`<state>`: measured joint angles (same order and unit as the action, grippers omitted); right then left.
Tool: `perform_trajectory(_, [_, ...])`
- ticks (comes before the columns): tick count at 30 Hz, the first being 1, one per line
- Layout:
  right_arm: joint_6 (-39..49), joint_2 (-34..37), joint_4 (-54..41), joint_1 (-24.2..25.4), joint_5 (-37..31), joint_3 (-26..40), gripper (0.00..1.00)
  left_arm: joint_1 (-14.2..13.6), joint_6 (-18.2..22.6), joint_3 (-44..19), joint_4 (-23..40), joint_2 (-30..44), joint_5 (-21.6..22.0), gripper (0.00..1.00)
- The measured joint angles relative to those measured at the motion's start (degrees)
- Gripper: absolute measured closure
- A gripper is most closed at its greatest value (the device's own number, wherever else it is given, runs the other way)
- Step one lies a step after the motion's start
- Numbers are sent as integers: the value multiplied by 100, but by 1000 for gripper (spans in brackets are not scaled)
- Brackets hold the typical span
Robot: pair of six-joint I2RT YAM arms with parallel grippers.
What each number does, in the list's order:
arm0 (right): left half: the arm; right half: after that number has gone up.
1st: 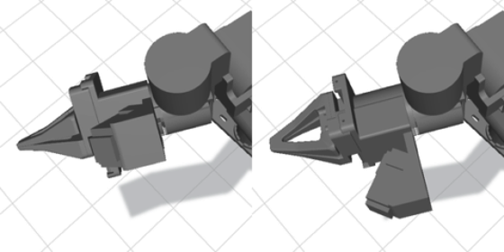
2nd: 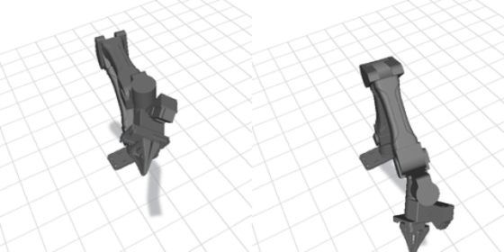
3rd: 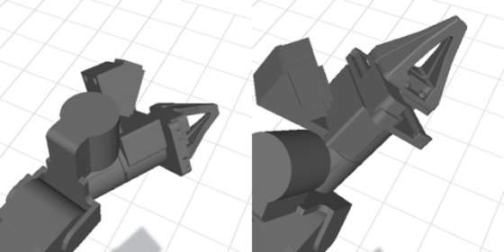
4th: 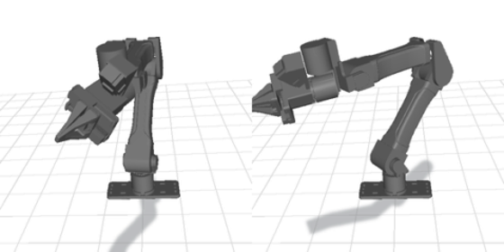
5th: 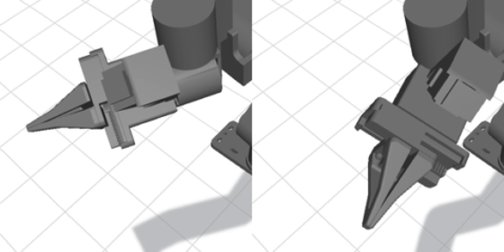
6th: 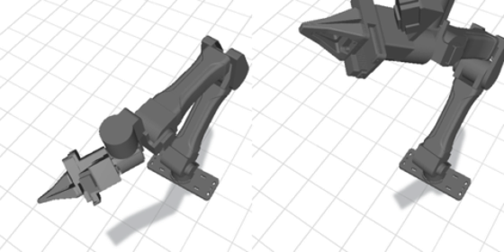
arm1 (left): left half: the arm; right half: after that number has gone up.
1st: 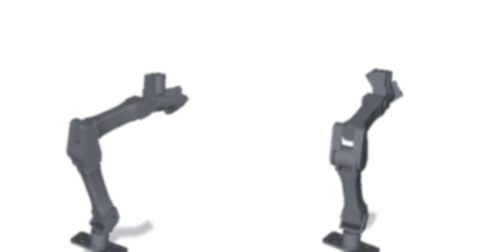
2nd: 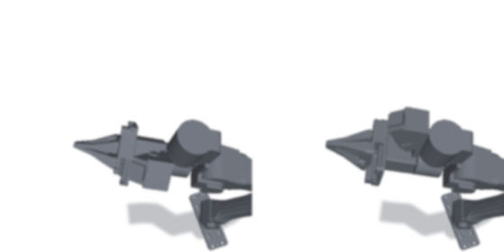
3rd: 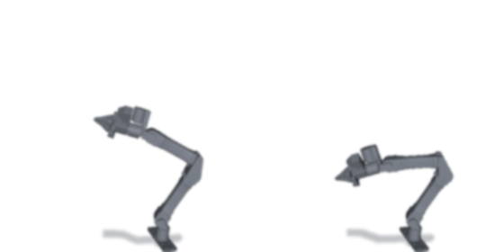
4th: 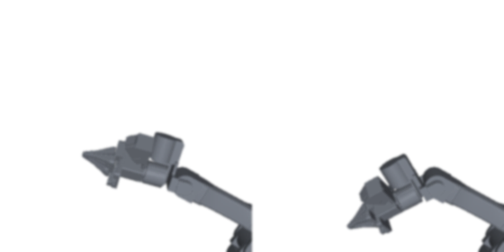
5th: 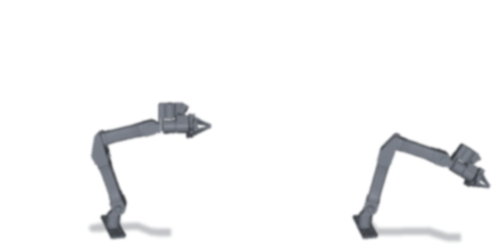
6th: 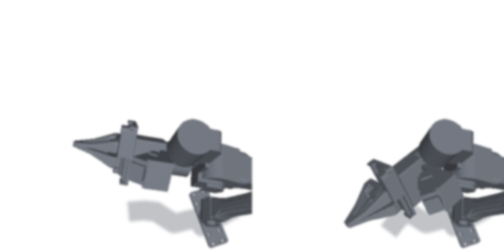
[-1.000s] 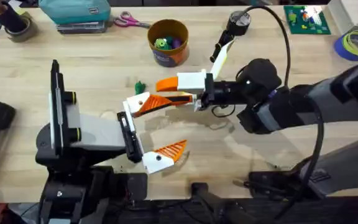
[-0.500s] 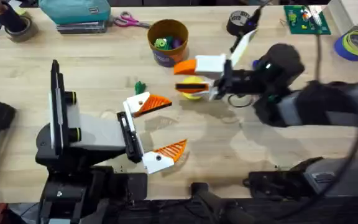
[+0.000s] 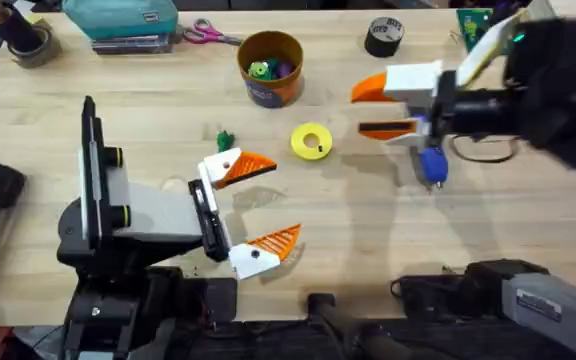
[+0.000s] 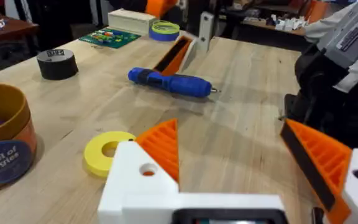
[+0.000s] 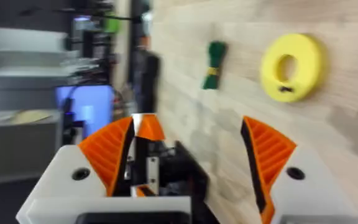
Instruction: Pick up the gripper from the table and insert it into the empty holder that is missing its gripper. Then pick up a screw, insert it into the mounting hole, and use the screwdriver to tighten it. Finally, clean up the table by picking up the vegetable and placing it into the bucket.
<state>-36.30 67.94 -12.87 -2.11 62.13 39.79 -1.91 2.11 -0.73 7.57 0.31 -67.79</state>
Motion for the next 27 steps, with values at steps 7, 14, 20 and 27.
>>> perform_trajectory(7, [2299, -197, -3606, 116, -1751, 1856, 4, 0, -1, 0, 0, -2, 0, 15])
perform_trajectory(14, [3192, -231, -4927, -119, -3672, 3245, 4, 0, 0, 0, 0, -2, 0, 15])
perform_trajectory(20, [3309, -241, -5217, -966, -4895, 3518, 4, 0, -1, 0, 0, -2, -2, 15])
perform_trajectory(27, [3160, 36, -5271, -2028, -5688, 3519, 3, 0, 0, 0, 0, -2, -2, 15])
